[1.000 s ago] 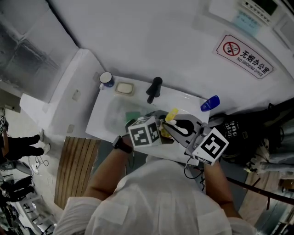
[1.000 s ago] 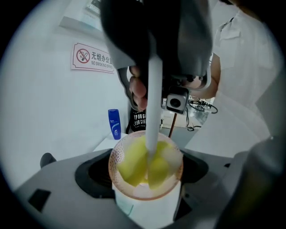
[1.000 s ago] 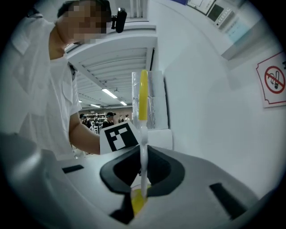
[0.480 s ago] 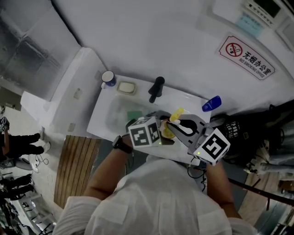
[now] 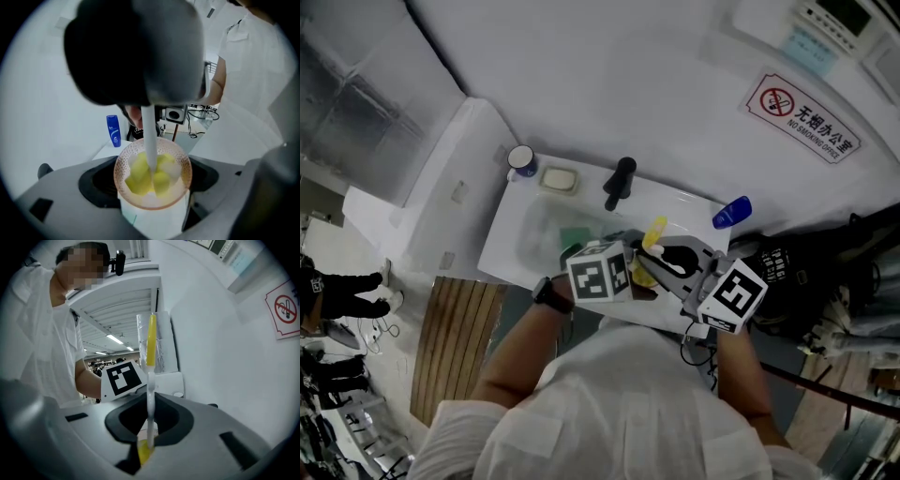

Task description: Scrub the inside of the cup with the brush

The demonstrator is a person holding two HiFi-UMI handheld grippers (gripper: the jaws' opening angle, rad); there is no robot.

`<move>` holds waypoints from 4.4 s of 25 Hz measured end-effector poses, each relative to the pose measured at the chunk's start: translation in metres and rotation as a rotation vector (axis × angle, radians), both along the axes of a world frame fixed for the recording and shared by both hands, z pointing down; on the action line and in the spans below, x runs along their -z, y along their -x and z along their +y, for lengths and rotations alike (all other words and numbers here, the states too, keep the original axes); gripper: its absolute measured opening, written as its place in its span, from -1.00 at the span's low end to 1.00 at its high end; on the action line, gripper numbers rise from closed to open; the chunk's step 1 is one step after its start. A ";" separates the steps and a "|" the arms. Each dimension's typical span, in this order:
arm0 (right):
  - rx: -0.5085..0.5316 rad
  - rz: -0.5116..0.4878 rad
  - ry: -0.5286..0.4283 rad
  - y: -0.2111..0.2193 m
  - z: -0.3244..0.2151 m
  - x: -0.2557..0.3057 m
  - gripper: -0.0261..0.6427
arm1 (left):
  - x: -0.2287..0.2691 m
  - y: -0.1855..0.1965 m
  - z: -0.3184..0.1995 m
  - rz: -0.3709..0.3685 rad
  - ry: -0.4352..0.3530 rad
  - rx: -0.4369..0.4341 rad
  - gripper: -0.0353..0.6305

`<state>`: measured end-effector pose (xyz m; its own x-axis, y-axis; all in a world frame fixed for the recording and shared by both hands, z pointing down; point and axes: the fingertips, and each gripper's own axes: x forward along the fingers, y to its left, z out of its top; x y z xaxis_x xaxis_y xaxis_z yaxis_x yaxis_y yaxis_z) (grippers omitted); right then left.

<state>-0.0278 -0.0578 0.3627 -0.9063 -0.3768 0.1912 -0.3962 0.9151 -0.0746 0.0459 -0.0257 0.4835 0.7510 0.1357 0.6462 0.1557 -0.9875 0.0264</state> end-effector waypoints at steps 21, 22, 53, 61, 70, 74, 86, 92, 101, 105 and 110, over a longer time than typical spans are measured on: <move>-0.042 -0.130 0.001 -0.003 0.001 0.026 -0.86 | 0.001 0.002 0.006 0.007 -0.010 0.009 0.26; -0.040 -0.133 0.013 -0.003 0.002 0.024 -0.86 | 0.000 0.003 0.006 0.006 -0.010 0.010 0.26; -0.156 -0.143 0.079 0.000 -0.011 0.002 -0.86 | 0.001 0.005 0.005 0.002 0.002 -0.004 0.26; -0.146 -0.284 0.061 -0.018 -0.013 0.058 -0.86 | -0.001 0.010 0.003 -0.010 -0.003 0.006 0.26; -0.137 -0.248 0.148 -0.009 -0.011 0.022 -0.86 | -0.004 0.013 0.008 -0.033 -0.008 -0.013 0.26; -0.128 -0.171 0.152 -0.002 -0.009 0.003 -0.86 | -0.004 0.011 0.008 -0.026 -0.005 -0.012 0.26; -0.098 0.006 0.054 -0.011 -0.006 0.028 -0.86 | -0.015 0.013 0.005 -0.059 -0.005 -0.007 0.26; -0.064 0.121 0.088 0.002 -0.004 0.008 -0.86 | -0.012 0.008 0.006 -0.056 -0.010 -0.026 0.26; -0.127 0.105 0.126 0.000 -0.005 -0.039 -0.86 | -0.022 0.007 0.010 -0.071 -0.003 -0.042 0.26; -0.183 0.077 0.088 -0.009 -0.010 -0.039 -0.86 | -0.027 0.001 0.004 -0.063 -0.001 -0.036 0.26; -0.292 -0.019 0.047 -0.046 -0.022 -0.018 -0.86 | -0.043 -0.014 -0.008 -0.074 -0.006 -0.029 0.26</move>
<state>0.0183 -0.0793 0.3812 -0.7645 -0.6134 0.1985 -0.6404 0.7579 -0.1245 0.0595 -0.0337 0.5267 0.6967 0.1525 0.7010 0.1821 -0.9827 0.0329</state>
